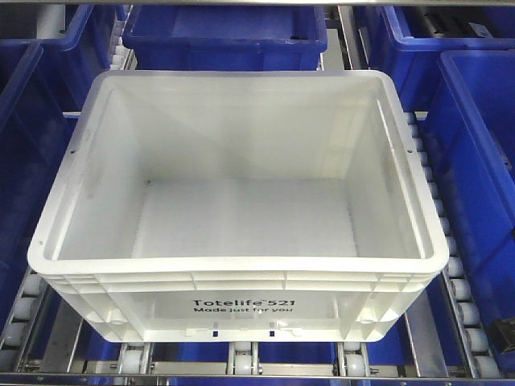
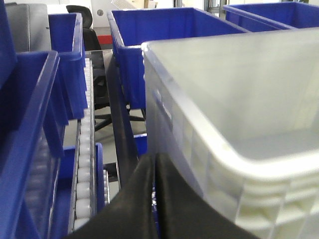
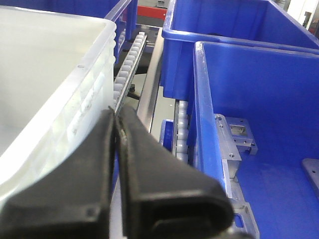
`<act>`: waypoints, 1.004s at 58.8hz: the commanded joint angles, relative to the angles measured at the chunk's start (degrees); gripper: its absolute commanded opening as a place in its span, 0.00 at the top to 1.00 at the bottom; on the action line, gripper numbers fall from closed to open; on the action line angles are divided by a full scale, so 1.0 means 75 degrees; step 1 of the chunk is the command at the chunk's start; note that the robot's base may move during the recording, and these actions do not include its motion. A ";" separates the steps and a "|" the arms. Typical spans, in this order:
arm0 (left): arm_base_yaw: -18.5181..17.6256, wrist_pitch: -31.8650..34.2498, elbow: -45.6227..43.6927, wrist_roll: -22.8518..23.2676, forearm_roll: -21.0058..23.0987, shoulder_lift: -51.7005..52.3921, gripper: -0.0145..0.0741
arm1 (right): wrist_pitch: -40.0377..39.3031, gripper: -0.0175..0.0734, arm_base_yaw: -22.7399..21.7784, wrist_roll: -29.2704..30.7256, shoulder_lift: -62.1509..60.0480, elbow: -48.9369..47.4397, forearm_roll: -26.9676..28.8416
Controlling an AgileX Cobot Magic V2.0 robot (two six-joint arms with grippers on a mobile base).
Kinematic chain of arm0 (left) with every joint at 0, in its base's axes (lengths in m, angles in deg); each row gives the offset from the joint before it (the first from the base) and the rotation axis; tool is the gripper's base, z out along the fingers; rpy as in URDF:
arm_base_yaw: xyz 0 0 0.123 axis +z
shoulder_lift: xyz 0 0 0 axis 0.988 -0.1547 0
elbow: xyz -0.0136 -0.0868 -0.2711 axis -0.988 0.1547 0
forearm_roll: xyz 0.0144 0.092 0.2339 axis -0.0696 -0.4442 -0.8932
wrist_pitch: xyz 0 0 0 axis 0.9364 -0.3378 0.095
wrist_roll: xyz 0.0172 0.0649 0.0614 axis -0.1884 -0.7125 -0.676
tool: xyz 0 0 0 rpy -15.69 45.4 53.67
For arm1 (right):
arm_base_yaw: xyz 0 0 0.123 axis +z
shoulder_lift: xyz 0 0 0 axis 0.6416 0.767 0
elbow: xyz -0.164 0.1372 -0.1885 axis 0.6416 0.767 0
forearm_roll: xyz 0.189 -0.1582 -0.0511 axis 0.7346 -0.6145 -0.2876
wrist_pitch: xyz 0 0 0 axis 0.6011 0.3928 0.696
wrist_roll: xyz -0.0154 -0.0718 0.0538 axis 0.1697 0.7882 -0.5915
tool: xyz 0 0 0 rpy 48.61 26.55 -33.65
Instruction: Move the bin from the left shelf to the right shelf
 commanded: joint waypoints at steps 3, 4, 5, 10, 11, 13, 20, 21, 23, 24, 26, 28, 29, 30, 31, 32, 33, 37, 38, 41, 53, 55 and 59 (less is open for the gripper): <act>-0.0035 0.1080 0.0763 0.0137 0.0043 0.0717 0.84 | -0.0558 0.82 -0.0010 0.0065 0.0040 -0.0223 -0.0045; -0.0035 0.1181 0.0929 0.0176 0.0043 0.0824 0.84 | -0.0558 0.82 -0.0010 0.0065 0.0040 -0.0223 -0.0045; -0.0035 0.1250 0.1039 0.0212 0.0043 0.0988 0.84 | -0.0558 0.82 -0.0010 0.0065 0.0040 -0.0223 -0.0045; -0.0035 0.0772 0.1263 0.0308 0.0033 0.1677 0.84 | -0.0558 0.82 -0.0010 0.0065 0.0040 -0.0223 -0.0045; -0.0035 0.0608 0.1231 0.0282 0.0025 0.1808 0.84 | -0.0558 0.82 -0.0010 0.0065 0.0040 -0.0223 -0.0045; -0.0035 0.0443 0.1223 0.0209 0.0011 0.2053 0.84 | -0.0558 0.82 -0.0010 0.0065 0.0040 -0.0223 -0.0045; -0.0035 0.0387 0.1223 0.0225 0.0020 0.1968 0.84 | -0.0561 0.82 -0.0010 0.0065 0.0040 -0.0223 -0.0045; -0.0035 0.0387 0.1223 0.0225 0.0028 0.1952 0.84 | -0.0561 0.82 -0.0010 0.0065 0.0040 -0.0223 -0.0045; -0.0035 0.0387 0.1223 0.0231 0.0037 0.1957 0.84 | -0.0561 0.82 -0.0010 0.0065 0.0040 -0.0223 -0.0045; -0.0035 0.0387 0.1223 0.0231 0.0037 0.1957 0.84 | -0.0561 0.82 -0.0010 0.0065 0.0040 -0.0223 -0.0045; -0.0035 0.0387 0.1223 0.0231 0.0037 0.1957 0.84 | -0.0561 0.82 -0.0010 0.0065 0.0040 -0.0223 -0.0045; -0.0035 0.0387 0.1223 0.0231 0.0037 0.1957 0.84 | -0.0561 0.82 -0.0010 0.0065 0.0040 -0.0223 -0.0045; -0.0035 0.0387 0.1223 0.0231 0.0037 0.1957 0.84 | -0.0572 0.82 -0.0010 0.0065 0.0040 -0.0223 -0.0045; -0.0035 0.0387 0.1223 0.0231 0.0037 0.1957 0.84 | -0.0572 0.82 -0.0010 0.0065 0.0040 -0.0223 -0.0045; -0.0035 0.0387 0.1223 0.0231 0.0037 0.1957 0.84 | -0.0572 0.82 -0.0010 0.0065 0.0040 -0.0223 -0.0045; -0.0035 0.0387 0.1223 0.0231 0.0037 0.1957 0.84 | -0.0572 0.82 -0.0010 0.0065 0.0040 -0.0223 -0.0045; -0.0035 0.0387 0.1223 0.0231 0.0037 0.1957 0.84 | -0.0563 0.82 -0.0010 0.0065 0.0040 -0.0223 -0.0045; -0.0035 0.0387 0.1223 0.0231 0.0037 0.1957 0.84 | -0.0563 0.82 -0.0010 0.0065 0.0040 -0.0223 -0.0045; -0.0035 0.0387 0.1223 0.0231 0.0037 0.1957 0.84 | -0.0563 0.82 -0.0010 0.0065 0.0040 -0.0223 -0.0045; -0.0035 0.0387 0.1223 0.0231 0.0037 0.1957 0.84 | -0.0563 0.82 -0.0010 0.0065 0.0040 -0.0223 -0.0045; -0.0035 0.0387 0.1223 0.0231 0.0030 0.1957 0.84 | -0.0563 0.82 -0.0010 0.0065 0.0040 -0.0223 -0.0045; -0.0035 0.0387 0.1223 0.0231 0.0030 0.1957 0.84 | -0.0563 0.82 -0.0010 0.0065 0.0040 -0.0223 -0.0045; -0.0035 0.0387 0.1223 0.0231 0.0030 0.1957 0.84 | -0.0563 0.82 -0.0010 0.0065 0.0040 -0.0223 -0.0045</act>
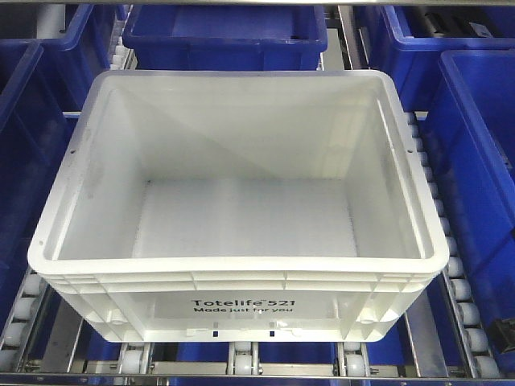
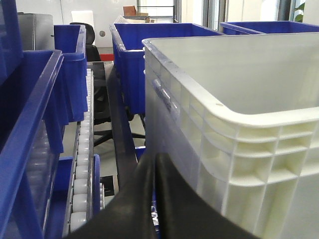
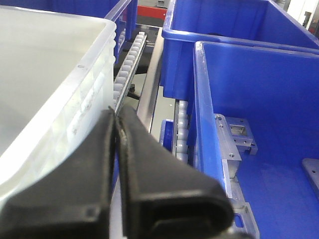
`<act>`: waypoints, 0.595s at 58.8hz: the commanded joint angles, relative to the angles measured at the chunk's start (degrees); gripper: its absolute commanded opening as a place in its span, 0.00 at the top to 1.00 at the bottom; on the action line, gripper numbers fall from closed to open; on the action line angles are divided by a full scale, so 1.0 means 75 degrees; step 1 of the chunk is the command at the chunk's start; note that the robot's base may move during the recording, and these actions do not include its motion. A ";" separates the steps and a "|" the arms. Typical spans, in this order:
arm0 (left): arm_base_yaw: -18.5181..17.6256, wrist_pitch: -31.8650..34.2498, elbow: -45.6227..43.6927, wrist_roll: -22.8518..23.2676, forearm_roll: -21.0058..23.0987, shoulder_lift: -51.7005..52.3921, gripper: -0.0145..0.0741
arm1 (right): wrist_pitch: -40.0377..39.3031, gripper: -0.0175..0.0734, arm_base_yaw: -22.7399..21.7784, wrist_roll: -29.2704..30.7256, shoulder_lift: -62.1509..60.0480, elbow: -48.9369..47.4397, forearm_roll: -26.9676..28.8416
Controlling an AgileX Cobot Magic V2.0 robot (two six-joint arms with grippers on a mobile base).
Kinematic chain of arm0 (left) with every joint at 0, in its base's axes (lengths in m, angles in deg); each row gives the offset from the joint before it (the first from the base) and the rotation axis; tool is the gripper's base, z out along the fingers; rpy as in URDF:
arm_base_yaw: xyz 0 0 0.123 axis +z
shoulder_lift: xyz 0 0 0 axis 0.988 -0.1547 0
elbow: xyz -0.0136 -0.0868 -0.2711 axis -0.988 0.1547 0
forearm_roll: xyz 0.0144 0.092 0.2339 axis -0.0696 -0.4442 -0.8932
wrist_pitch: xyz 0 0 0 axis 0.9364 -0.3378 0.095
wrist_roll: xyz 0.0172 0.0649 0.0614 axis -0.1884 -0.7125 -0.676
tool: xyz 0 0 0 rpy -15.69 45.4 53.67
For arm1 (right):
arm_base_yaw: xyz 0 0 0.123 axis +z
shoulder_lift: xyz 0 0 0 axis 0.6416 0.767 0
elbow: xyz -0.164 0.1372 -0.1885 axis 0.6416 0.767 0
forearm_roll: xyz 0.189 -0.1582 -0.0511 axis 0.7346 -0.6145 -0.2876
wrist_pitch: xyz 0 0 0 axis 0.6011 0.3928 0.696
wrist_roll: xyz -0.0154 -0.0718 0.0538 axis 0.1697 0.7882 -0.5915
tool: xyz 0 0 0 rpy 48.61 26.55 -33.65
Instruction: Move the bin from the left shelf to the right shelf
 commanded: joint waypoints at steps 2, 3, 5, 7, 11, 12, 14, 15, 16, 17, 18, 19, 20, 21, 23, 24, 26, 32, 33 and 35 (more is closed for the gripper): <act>-0.0035 0.0537 0.0100 0.0058 0.0030 0.0023 0.84 | -0.0570 0.82 -0.0010 0.0065 0.0040 -0.0223 -0.0045; -0.0035 0.0537 0.0100 0.0058 0.0030 0.0023 0.84 | -0.0570 0.82 -0.0010 0.0065 0.0040 -0.0223 -0.0045; -0.0035 0.0537 0.0100 0.0058 0.0030 0.0023 0.84 | -0.0570 0.82 -0.0010 0.0065 0.0040 -0.0223 -0.0045; -0.0035 0.0537 0.0100 0.0058 0.0030 0.0023 0.84 | -0.0570 0.82 -0.0010 0.0065 0.0040 -0.0223 -0.0045; -0.0035 0.0537 0.0100 0.0058 0.0030 0.0023 0.84 | -0.0570 0.82 -0.0010 0.0065 0.0040 -0.0223 -0.0045; -0.0035 0.0537 0.0100 0.0058 0.0030 0.0023 0.84 | -0.0570 0.82 -0.0010 0.0065 0.0040 -0.0223 -0.0045; -0.0035 0.0537 0.0100 0.0058 0.0030 0.0023 0.84 | -0.0570 0.82 -0.0010 0.0065 0.0040 -0.0223 -0.0045; -0.0035 0.0537 0.0100 0.0058 0.0030 0.0023 0.84 | -0.0570 0.82 -0.0010 0.0065 0.0040 -0.0223 -0.0045; -0.0035 0.0537 0.0100 0.0058 0.0030 0.0023 0.84 | -0.0570 0.82 -0.0010 0.0065 0.0040 -0.0223 -0.0045; -0.0035 0.0537 0.0100 0.0058 0.0030 0.0023 0.84 | -0.0570 0.82 -0.0010 0.0065 0.0040 -0.0223 -0.0045; -0.0035 0.0537 0.0100 0.0058 0.0030 0.0023 0.84 | -0.0570 0.82 -0.0010 0.0065 0.0040 -0.0223 -0.0045; -0.0035 0.0537 0.0100 0.0058 0.0030 0.0023 0.84 | -0.0570 0.82 -0.0010 0.0065 0.0040 -0.0223 -0.0045; -0.0035 0.0537 0.0100 0.0058 0.0030 0.0023 0.84 | -0.0570 0.82 -0.0010 0.0065 0.0040 -0.0223 -0.0045; -0.0035 0.0537 0.0100 0.0058 0.0030 0.0023 0.84 | -0.0570 0.82 -0.0010 0.0065 0.0040 -0.0223 -0.0045; -0.0035 0.0537 0.0100 0.0058 0.0030 0.0023 0.84 | -0.0570 0.82 -0.0010 0.0065 0.0040 -0.0223 -0.0045; -0.0035 0.0537 0.0100 0.0058 0.0030 0.0023 0.84 | -0.0572 0.82 -0.0010 0.0077 0.0040 -0.0223 -0.0057; -0.0035 0.0537 0.0100 0.0058 0.0030 0.0023 0.84 | -0.0562 0.82 -0.0010 0.0075 0.0002 -0.0223 -0.0065; -0.0035 0.0537 0.0100 0.0058 0.0030 0.0023 0.84 | 0.0115 0.82 0.0008 0.0084 -0.0388 -0.0117 -0.0182; -0.0035 0.0537 0.0100 0.0058 0.0030 0.0023 0.84 | 0.0253 0.82 0.0008 0.0084 -0.0512 -0.0030 -0.0238; -0.0035 0.0537 0.0100 0.0058 0.0030 0.0023 0.84 | 0.0444 0.82 0.0008 0.0075 -0.0798 0.0151 -0.0311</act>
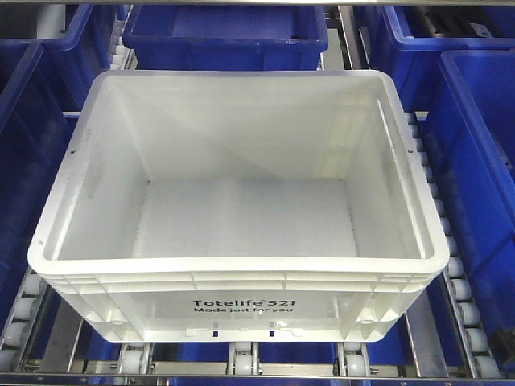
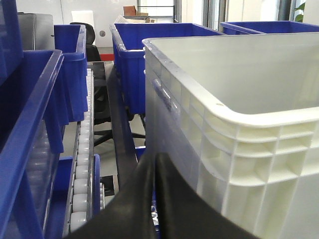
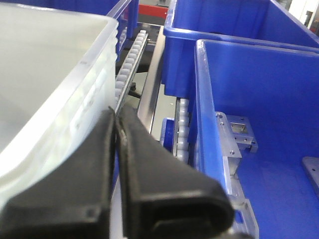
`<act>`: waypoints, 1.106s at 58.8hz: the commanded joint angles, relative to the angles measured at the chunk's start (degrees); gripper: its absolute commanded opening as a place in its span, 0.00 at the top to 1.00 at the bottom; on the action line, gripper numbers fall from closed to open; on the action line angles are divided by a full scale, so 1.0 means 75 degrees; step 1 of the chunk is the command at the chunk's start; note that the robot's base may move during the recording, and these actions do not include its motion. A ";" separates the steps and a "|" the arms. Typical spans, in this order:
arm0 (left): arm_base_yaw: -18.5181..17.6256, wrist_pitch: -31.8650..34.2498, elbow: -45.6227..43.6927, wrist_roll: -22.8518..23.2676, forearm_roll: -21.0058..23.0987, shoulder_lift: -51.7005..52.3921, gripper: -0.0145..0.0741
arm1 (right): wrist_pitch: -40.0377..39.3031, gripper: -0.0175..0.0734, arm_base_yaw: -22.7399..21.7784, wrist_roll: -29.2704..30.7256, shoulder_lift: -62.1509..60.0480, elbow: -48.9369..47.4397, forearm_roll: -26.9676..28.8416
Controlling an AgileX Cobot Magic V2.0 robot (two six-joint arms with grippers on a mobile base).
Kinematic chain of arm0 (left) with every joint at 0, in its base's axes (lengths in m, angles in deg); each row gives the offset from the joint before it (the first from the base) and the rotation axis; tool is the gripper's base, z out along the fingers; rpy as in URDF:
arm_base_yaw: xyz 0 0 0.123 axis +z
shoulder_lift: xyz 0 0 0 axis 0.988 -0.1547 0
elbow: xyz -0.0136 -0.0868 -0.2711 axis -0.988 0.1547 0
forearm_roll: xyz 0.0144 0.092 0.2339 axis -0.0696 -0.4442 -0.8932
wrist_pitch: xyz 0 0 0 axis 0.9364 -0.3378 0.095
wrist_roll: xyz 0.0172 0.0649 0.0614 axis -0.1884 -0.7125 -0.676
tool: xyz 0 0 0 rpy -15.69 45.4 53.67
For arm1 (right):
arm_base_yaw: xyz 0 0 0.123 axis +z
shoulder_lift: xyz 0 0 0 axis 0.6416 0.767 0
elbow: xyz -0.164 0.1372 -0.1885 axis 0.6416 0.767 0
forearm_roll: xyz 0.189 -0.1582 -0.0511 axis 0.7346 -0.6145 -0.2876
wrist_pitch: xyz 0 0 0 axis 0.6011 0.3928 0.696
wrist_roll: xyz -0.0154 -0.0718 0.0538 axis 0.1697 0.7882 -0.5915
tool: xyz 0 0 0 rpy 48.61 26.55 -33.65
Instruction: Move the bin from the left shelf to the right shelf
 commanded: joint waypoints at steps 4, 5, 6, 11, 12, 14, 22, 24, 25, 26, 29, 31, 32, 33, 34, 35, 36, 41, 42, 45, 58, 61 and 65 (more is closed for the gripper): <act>-0.0035 0.0537 0.0100 0.0058 0.0030 0.0023 0.84 | 0.0053 0.82 0.0008 0.0048 -0.0921 0.0538 -0.0206; -0.0035 0.0537 0.0100 0.0058 0.0030 0.0023 0.84 | 0.0053 0.82 0.0008 0.0048 -0.1033 0.0682 -0.0206; -0.0035 0.0537 0.0100 0.0058 0.0030 0.0023 0.84 | 0.0053 0.82 0.0008 0.0048 -0.1257 0.0865 -0.0206; -0.0035 0.0537 0.0100 0.0058 0.0030 0.0023 0.84 | 0.0053 0.82 0.0008 0.0048 -0.2046 0.1387 -0.0206; -0.0035 0.0537 0.0100 0.0058 0.0030 0.0023 0.84 | 0.0053 0.82 0.0008 0.0048 -0.2153 0.1455 -0.0206; -0.0035 0.0537 0.0100 0.0058 0.0030 0.0023 0.84 | 0.0315 0.82 -0.0009 0.0048 -0.2414 0.1534 -0.0189; -0.0035 0.0503 0.0100 0.0058 0.0030 0.0027 0.84 | 0.0749 0.82 -0.0009 0.0021 -0.2536 0.1515 -0.0135; -0.0035 0.0503 0.0100 0.0058 0.0030 0.0027 0.84 | 0.0715 0.82 -0.0009 0.0021 -0.2543 0.1515 -0.0135; -0.0035 0.0503 0.0100 0.0058 0.0030 0.0027 0.84 | 0.0682 0.82 -0.0009 0.0021 -0.2543 0.1515 -0.0135; -0.0035 0.0503 0.0100 0.0058 0.0030 0.0027 0.84 | 0.0645 0.82 -0.0009 0.0021 -0.2543 0.1515 -0.0127; -0.0035 0.0503 0.0100 0.0058 0.0030 0.0027 0.84 | 0.0603 0.82 -0.0009 0.0015 -0.2543 0.1515 -0.0119; -0.0035 0.0503 0.0100 0.0058 0.0030 0.0027 0.84 | 0.0595 0.82 -0.0009 0.0015 -0.2543 0.1515 -0.0119; -0.0035 0.0503 0.0100 0.0058 0.0030 0.0027 0.84 | 0.0603 0.82 -0.0009 0.0022 -0.2543 0.1515 -0.0119; -0.0035 0.0503 0.0100 0.0058 0.0030 0.0027 0.84 | 0.0621 0.82 -0.0009 0.0022 -0.2543 0.1515 -0.0119; -0.0035 0.0503 0.0100 0.0058 0.0030 0.0027 0.84 | 0.0646 0.82 -0.0009 0.0022 -0.2543 0.1515 -0.0119; -0.0035 0.0503 0.0100 0.0058 0.0030 0.0027 0.84 | 0.0664 0.82 -0.0009 0.0022 -0.2543 0.1515 -0.0119; -0.0035 0.0503 0.0100 0.0058 0.0030 0.0027 0.84 | 0.0687 0.82 -0.0009 0.0022 -0.2543 0.1515 -0.0119; -0.0035 0.0503 0.0100 0.0058 0.0030 0.0027 0.84 | 0.0702 0.82 -0.0009 0.0022 -0.2543 0.1515 -0.0119; -0.0035 0.0503 0.0100 0.0058 0.0030 0.0027 0.84 | 0.0709 0.82 -0.0009 0.0022 -0.2543 0.1508 -0.0119; -0.0035 0.0503 0.0100 0.0058 0.0030 0.0027 0.84 | 0.0709 0.82 -0.0009 0.0022 -0.2543 0.1508 -0.0119; -0.0035 0.0503 0.0100 0.0058 0.0030 0.0027 0.84 | 0.0709 0.82 -0.0009 0.0022 -0.2543 0.1508 -0.0119; -0.0035 0.0503 0.0100 0.0058 0.0030 0.0027 0.84 | 0.0709 0.82 -0.0009 0.0022 -0.2543 0.1508 -0.0119; -0.0035 0.0503 0.0100 0.0058 0.0030 0.0027 0.84 | 0.0709 0.82 -0.0009 0.0022 -0.2543 0.1508 -0.0119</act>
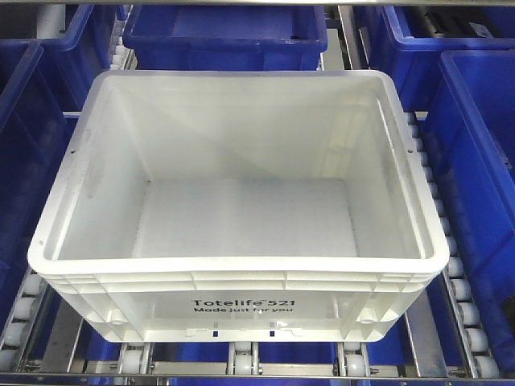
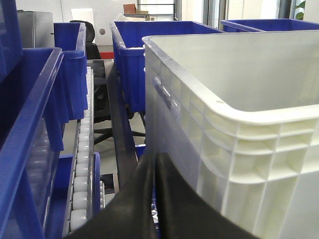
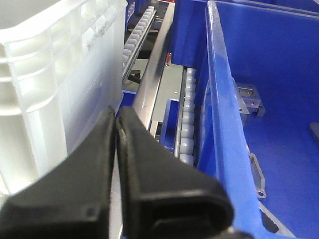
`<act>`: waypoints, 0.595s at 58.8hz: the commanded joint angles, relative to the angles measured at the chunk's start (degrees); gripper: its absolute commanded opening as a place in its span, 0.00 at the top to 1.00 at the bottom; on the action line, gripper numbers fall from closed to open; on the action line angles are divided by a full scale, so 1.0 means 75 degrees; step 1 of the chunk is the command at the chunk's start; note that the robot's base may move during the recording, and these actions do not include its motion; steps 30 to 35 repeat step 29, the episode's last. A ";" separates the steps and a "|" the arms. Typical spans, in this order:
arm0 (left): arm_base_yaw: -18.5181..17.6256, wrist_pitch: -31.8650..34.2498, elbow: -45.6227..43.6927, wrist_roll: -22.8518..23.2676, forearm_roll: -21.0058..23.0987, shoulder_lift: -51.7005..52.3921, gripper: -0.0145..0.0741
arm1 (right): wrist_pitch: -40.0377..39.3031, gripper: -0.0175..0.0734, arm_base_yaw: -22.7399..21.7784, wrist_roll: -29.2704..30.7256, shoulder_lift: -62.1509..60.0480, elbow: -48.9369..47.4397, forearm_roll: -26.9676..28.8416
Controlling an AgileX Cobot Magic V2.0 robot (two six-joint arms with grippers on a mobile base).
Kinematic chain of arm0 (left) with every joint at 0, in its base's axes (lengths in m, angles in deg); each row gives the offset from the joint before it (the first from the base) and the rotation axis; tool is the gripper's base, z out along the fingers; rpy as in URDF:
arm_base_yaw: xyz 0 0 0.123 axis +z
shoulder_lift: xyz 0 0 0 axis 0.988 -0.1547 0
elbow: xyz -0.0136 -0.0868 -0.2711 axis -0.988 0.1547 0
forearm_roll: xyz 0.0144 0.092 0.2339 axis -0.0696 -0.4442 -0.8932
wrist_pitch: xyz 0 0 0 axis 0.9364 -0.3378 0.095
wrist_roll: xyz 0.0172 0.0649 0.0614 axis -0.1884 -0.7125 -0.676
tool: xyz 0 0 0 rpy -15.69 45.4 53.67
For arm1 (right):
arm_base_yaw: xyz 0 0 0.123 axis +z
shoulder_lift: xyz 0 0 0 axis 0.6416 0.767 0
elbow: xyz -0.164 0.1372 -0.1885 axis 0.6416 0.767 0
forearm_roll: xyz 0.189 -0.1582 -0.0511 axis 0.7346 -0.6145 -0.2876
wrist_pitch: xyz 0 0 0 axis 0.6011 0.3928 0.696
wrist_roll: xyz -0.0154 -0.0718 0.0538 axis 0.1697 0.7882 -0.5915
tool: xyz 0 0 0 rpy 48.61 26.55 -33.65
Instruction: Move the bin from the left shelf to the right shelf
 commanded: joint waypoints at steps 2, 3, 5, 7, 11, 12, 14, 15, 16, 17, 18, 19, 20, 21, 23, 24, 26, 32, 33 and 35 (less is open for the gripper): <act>-0.0035 0.0554 0.0100 0.0058 0.0030 0.0027 0.84 | -0.0546 0.82 -0.0009 0.0034 -0.0049 0.0136 -0.0005; -0.0035 0.0554 0.0100 0.0058 0.0030 0.0027 0.84 | -0.0546 0.82 -0.0009 0.0034 -0.0049 0.0136 -0.0005; -0.0035 0.0554 0.0100 0.0058 0.0030 0.0027 0.84 | -0.0546 0.82 -0.0009 0.0034 -0.0049 0.0136 -0.0005; -0.0035 0.0554 0.0100 0.0058 0.0030 0.0027 0.84 | -0.0546 0.82 -0.0009 0.0034 -0.0049 0.0136 -0.0005; -0.0035 0.0554 0.0100 0.0058 0.0030 0.0027 0.84 | -0.0546 0.82 -0.0009 0.0034 -0.0049 0.0136 -0.0005; -0.0035 0.0554 0.0100 0.0058 0.0030 0.0027 0.84 | -0.0546 0.82 -0.0009 0.0034 -0.0049 0.0136 -0.0005; -0.0035 0.0554 0.0100 0.0058 0.0030 0.0027 0.84 | -0.0546 0.82 -0.0009 0.0034 -0.0049 0.0136 -0.0005; -0.0035 0.0554 0.0100 0.0058 0.0030 0.0027 0.84 | -0.0546 0.82 -0.0009 0.0034 -0.0049 0.0136 -0.0005; -0.0035 0.0554 0.0100 0.0058 0.0030 0.0027 0.84 | -0.0546 0.82 -0.0009 0.0034 -0.0049 0.0136 -0.0005; -0.0035 0.0554 0.0100 0.0058 0.0030 0.0027 0.84 | -0.0546 0.82 -0.0009 0.0034 -0.0049 0.0136 -0.0005; -0.0035 0.0554 0.0100 0.0058 0.0030 0.0027 0.84 | -0.0546 0.82 -0.0009 0.0034 -0.0049 0.0136 -0.0005; -0.0035 0.0554 0.0100 0.0058 0.0030 0.0027 0.84 | -0.0546 0.82 -0.0009 0.0034 -0.0049 0.0136 -0.0005; -0.0035 0.0554 0.0100 0.0058 0.0030 0.0027 0.84 | -0.0546 0.82 -0.0009 0.0034 -0.0049 0.0136 -0.0005; -0.0035 0.0554 0.0100 0.0058 0.0030 0.0027 0.84 | -0.0546 0.82 -0.0009 0.0034 -0.0049 0.0136 -0.0005; -0.0035 0.0554 0.0100 0.0058 0.0030 0.0027 0.84 | -0.0546 0.82 -0.0009 0.0034 -0.0049 0.0136 -0.0005; -0.0035 0.0554 0.0100 0.0058 0.0030 0.0027 0.84 | -0.0546 0.82 -0.0009 0.0034 -0.0049 0.0136 -0.0005; -0.0035 0.0554 0.0100 0.0058 0.0030 0.0027 0.84 | -0.0546 0.82 -0.0009 0.0034 -0.0049 0.0136 -0.0005; -0.0035 0.0554 0.0100 0.0058 0.0030 0.0027 0.84 | -0.0546 0.82 -0.0009 0.0034 -0.0049 0.0136 -0.0005; -0.0035 0.0554 0.0100 0.0058 0.0030 0.0027 0.84 | -0.0546 0.82 -0.0009 0.0034 -0.0049 0.0136 -0.0005; -0.0035 0.0554 0.0100 0.0058 0.0030 0.0027 0.84 | -0.0546 0.82 -0.0009 0.0034 -0.0049 0.0136 -0.0005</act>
